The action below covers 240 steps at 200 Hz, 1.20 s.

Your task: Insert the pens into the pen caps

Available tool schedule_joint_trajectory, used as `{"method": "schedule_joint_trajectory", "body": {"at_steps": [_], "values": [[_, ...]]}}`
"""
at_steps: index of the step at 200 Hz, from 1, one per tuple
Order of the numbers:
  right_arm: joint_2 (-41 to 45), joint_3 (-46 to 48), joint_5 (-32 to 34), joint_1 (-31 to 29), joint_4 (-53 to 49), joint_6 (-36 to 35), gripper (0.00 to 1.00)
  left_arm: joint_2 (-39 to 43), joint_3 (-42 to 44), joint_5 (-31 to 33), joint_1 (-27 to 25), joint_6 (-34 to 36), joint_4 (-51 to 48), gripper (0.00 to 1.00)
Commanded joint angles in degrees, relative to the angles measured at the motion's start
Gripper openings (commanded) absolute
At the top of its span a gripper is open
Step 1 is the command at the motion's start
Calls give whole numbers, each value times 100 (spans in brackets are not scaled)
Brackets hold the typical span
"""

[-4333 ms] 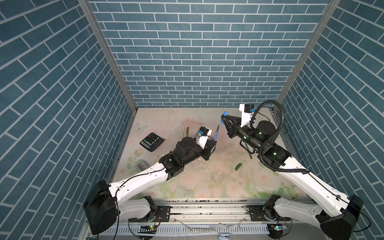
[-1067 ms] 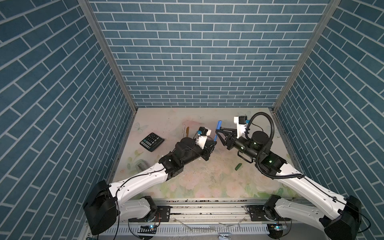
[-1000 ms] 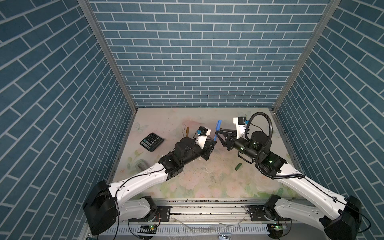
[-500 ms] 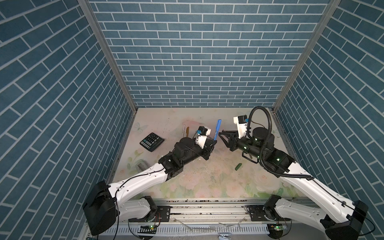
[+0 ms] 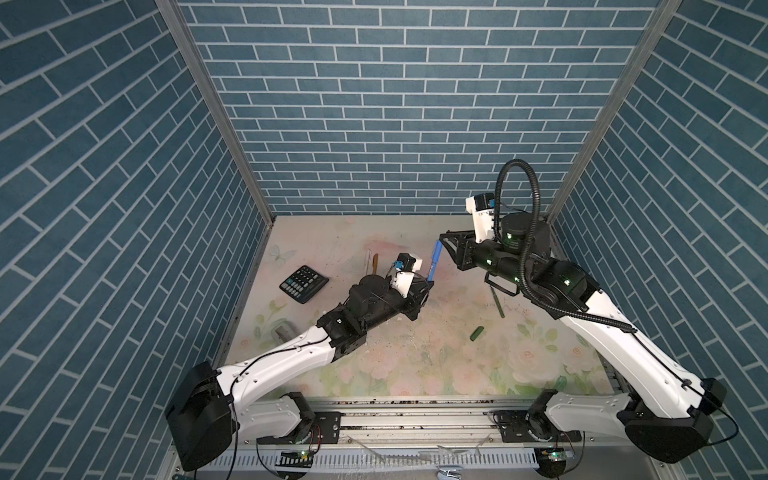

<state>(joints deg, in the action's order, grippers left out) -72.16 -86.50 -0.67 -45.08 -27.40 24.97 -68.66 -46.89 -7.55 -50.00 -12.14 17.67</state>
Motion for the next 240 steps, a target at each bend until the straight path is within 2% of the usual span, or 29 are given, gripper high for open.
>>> {"method": "schedule_joint_trajectory", "body": {"at_steps": [1, 29, 88, 138, 178, 188, 240], "values": [[-135, -307, 57, -27, -405, -223, 28, 107, -83, -9, 16, 72, 33, 0], [-210, -336, 78, -27, -389, -194, 27, 121, -83, -8, 16, 69, 28, 0], [-215, -149, -221, -27, -374, -20, 11, 174, -94, 8, 19, 65, 17, 0], [-37, 506, -373, -36, -19, 179, 8, 381, -165, 156, 17, 114, 89, 0], [126, 872, -399, -40, 181, 210, 8, 578, -799, 378, 17, 147, -99, 0], [178, 993, -590, -45, 248, 209, 8, 599, -956, 434, 16, 150, -116, 0], [384, 1646, -748, -85, 467, 297, 7, 459, -1740, 516, 21, 330, -223, 0]]}}
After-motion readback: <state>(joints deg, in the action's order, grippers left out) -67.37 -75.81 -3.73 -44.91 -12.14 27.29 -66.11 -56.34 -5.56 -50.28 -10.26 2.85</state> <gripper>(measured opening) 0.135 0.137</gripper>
